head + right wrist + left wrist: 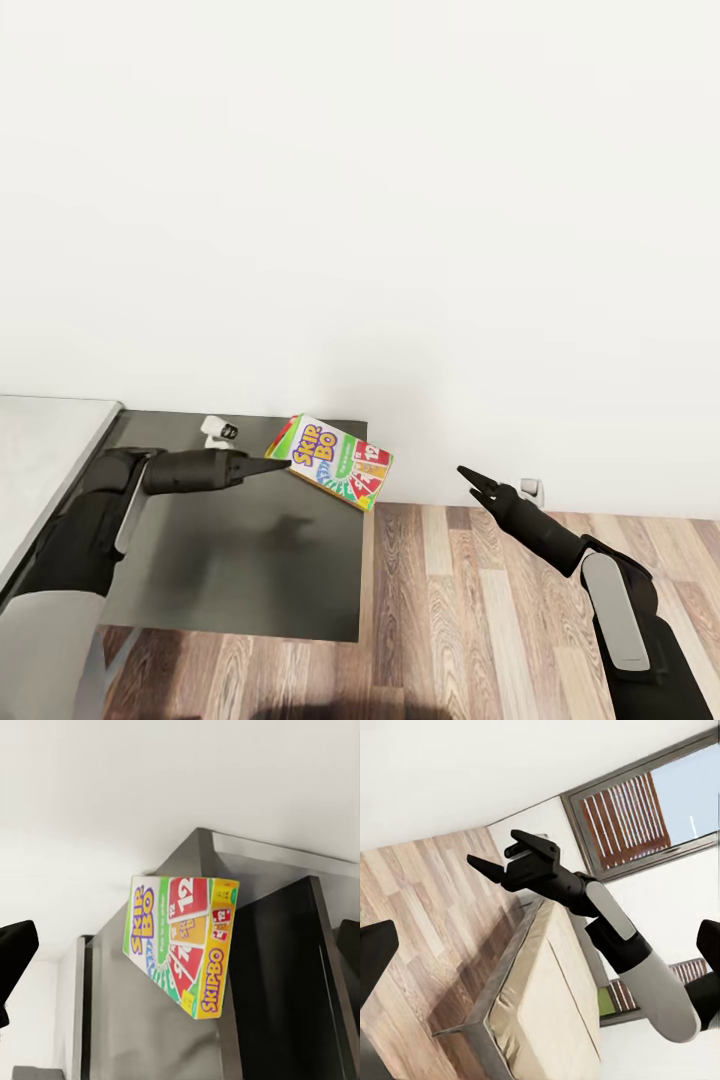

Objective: Put all the toys in the child's room - the three board games (two on the bed and one on the table), the two jigsaw puzzles on the table, and the tennis ball on the table - inside the toy box on the table in the child's room.

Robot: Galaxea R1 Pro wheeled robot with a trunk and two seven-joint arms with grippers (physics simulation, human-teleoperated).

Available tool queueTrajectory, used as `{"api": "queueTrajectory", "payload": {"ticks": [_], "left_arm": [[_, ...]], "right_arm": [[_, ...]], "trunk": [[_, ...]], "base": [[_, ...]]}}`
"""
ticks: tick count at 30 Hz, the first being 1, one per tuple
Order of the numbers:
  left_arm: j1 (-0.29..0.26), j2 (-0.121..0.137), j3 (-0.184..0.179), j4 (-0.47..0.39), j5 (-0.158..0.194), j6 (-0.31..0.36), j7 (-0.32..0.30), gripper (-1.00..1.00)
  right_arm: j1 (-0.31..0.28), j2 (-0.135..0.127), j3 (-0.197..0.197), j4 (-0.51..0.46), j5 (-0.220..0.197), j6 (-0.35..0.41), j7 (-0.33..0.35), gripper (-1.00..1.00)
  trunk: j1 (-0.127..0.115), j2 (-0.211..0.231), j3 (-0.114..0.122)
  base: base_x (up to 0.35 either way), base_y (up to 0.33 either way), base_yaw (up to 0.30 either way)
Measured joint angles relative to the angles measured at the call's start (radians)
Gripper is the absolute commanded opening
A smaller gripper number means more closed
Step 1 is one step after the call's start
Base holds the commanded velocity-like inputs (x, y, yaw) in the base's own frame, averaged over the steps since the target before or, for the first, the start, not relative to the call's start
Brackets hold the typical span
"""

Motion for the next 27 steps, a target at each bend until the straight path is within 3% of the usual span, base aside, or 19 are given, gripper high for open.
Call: {"api": "queueTrajectory", "payload": {"ticks": [9,15,27], "left_arm": [[0.006,0.002,0.003,-0.012,0.013,0.0,0.0,1.0],[0.006,0.02,0.001,-0.012,0.015,0.0,0.0,1.0],[0.006,0.025,0.001,-0.012,0.016,0.0,0.0,1.0]], "right_arm": [[0.0,0.0,-0.001,0.001,0.0,-0.003,0.014,1.0],[0.0,0.0,-0.003,0.0,0.0,-0.003,0.015,1.0],[0.0,0.0,-0.005,-0.001,0.001,-0.006,0.03,1.0]], "trunk": [[0.0,0.0,0.0],[0.0,0.0,0.0],[0.0,0.0,0.017]], "base": [[0.0,0.0,0.0],[0.0,0.0,0.0],[0.0,0.0,0.0]]}}
